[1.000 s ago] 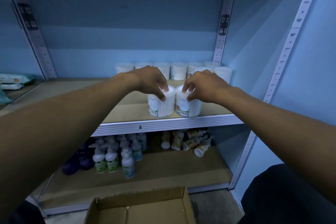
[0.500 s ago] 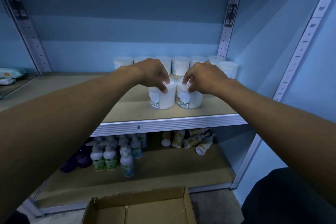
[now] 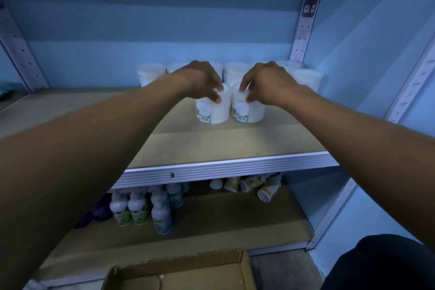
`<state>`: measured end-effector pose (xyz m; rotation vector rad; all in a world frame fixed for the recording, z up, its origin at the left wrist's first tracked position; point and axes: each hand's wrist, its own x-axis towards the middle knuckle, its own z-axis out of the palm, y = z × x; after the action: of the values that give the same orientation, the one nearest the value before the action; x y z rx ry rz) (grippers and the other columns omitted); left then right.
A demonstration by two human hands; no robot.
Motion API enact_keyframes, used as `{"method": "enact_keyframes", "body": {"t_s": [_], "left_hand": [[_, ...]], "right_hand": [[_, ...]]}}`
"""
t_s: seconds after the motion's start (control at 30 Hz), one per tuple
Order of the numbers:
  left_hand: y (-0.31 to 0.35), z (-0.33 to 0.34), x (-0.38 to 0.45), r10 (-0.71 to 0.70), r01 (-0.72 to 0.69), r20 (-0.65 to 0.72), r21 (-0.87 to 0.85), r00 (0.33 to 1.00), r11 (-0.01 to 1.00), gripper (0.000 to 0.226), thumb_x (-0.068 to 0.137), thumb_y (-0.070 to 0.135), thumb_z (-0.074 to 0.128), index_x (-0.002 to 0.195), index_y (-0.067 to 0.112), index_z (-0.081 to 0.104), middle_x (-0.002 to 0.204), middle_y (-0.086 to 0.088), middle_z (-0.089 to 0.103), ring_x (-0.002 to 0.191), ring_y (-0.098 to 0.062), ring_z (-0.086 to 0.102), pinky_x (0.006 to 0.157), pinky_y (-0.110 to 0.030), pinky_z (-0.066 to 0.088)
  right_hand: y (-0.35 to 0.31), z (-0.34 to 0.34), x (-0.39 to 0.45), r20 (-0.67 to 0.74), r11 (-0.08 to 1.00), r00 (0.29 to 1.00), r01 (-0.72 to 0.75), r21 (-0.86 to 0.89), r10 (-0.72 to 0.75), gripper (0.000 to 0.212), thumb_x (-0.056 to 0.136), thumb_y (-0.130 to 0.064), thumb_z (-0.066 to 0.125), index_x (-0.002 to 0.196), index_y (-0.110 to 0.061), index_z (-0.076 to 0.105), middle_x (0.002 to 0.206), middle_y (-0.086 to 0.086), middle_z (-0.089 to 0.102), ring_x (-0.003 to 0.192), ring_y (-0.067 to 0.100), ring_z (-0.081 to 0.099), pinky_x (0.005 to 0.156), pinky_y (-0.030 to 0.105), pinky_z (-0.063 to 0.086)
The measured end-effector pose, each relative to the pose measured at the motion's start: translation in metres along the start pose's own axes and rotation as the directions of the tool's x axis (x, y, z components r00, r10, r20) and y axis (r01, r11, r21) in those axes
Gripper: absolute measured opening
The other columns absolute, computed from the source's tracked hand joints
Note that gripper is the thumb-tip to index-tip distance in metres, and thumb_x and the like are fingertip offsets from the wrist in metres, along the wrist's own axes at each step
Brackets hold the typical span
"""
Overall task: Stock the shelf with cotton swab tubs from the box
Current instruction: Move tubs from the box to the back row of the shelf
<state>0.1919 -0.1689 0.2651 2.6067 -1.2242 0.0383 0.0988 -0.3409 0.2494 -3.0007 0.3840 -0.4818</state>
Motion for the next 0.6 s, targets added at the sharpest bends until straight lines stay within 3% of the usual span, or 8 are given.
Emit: {"method": "enact_keyframes", "body": {"t_s": [0.3,0.6], "left_hand": [[-0.006,0.008,0.046,-0.026,0.026,-0.021,-0.026,0.999,0.999,0.042,0.08,0.032,0.08,0.119,0.021,0.071,0.127,0.002,0.066,0.118,-0.019,0.058,0.098,-0.029,0.042],[-0.016,0.015,0.079,-0.022,0.019,-0.041,-0.055,0.999,0.998,0.04,0.078,0.032,0.081,0.116,0.021,0.073,0.123,0.001,0.068,0.115,-0.018,0.059,0.089,-0.024,0.039]], "right_hand": [[0.011,0.005,0.045,0.036,0.998,0.998,-0.059,-0.002,0.059,0.027,0.072,-0.019,0.087,0.095,-0.027,0.077,0.107,0.002,0.071,0.102,0.021,0.063,0.078,0.025,0.043],[0.028,0.015,0.071,0.006,1.0,1.0,-0.007,0.014,0.006,0.027,0.071,-0.017,0.088,0.096,-0.023,0.078,0.11,0.003,0.069,0.104,0.024,0.063,0.084,0.028,0.047]]}}
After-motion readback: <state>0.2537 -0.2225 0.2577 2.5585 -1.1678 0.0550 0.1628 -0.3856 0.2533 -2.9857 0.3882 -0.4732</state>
